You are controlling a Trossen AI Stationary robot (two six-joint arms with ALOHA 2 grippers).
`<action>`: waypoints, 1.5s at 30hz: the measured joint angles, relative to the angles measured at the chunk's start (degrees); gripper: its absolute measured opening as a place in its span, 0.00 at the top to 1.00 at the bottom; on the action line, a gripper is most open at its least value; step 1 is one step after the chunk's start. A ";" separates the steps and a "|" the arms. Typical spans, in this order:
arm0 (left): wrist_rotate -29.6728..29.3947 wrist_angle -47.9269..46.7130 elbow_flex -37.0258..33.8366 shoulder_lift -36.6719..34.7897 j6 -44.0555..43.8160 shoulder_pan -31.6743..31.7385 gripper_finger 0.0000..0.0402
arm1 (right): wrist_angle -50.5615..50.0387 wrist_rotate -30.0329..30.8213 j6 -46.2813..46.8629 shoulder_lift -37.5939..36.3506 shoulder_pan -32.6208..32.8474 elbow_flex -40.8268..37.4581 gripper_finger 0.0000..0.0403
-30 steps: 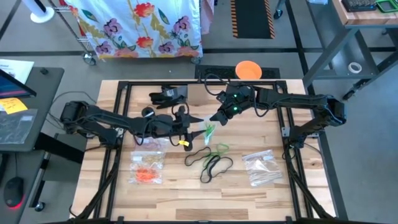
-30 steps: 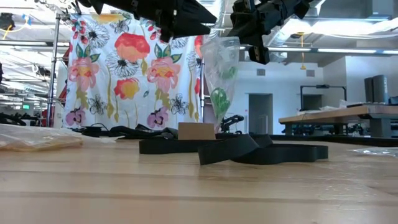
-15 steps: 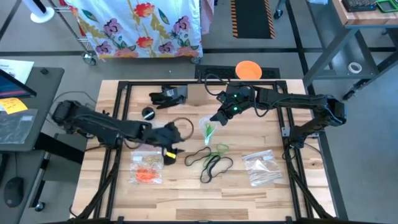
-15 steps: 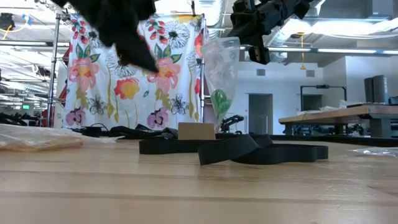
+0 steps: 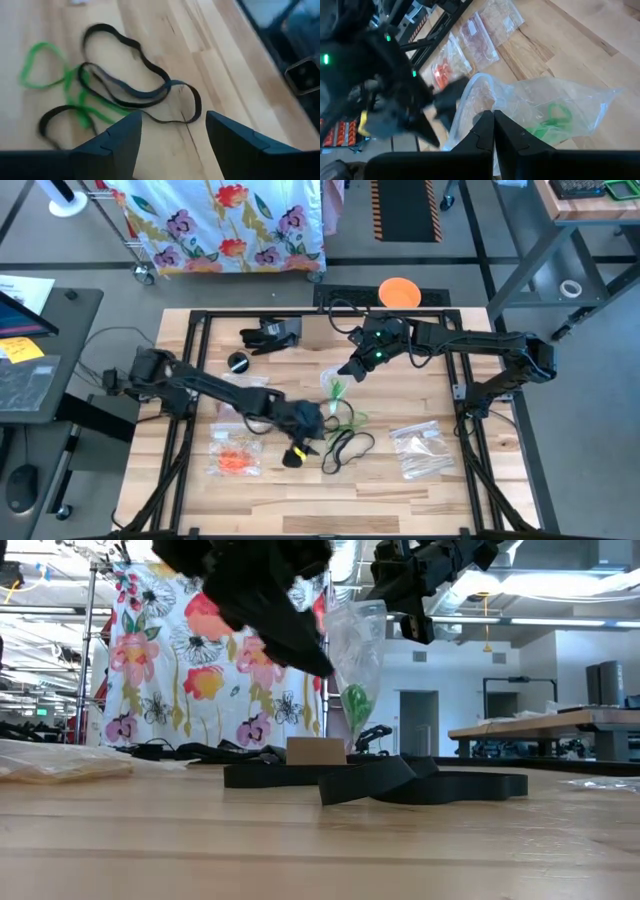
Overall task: Sort rubber bands
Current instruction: Put the green rubber band into the transparent zip bag
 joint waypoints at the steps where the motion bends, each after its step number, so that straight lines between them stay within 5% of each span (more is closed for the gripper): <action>1: 0.02 -1.08 1.78 1.79 1.32 -0.33 0.46 | 0.03 0.00 -0.01 0.00 0.00 0.00 1.00; 6: -0.50 -8.91 9.23 9.83 7.39 -1.88 0.46 | 0.01 0.00 -0.03 0.00 0.01 0.00 1.00; 14: -11.42 -15.96 15.22 15.92 10.76 -1.49 0.46 | -0.01 0.00 -0.18 0.00 0.02 0.00 1.00; 45: -8.43 -13.72 15.75 20.57 13.67 0.10 0.46 | -0.01 -0.01 0.03 -0.01 0.02 0.00 1.00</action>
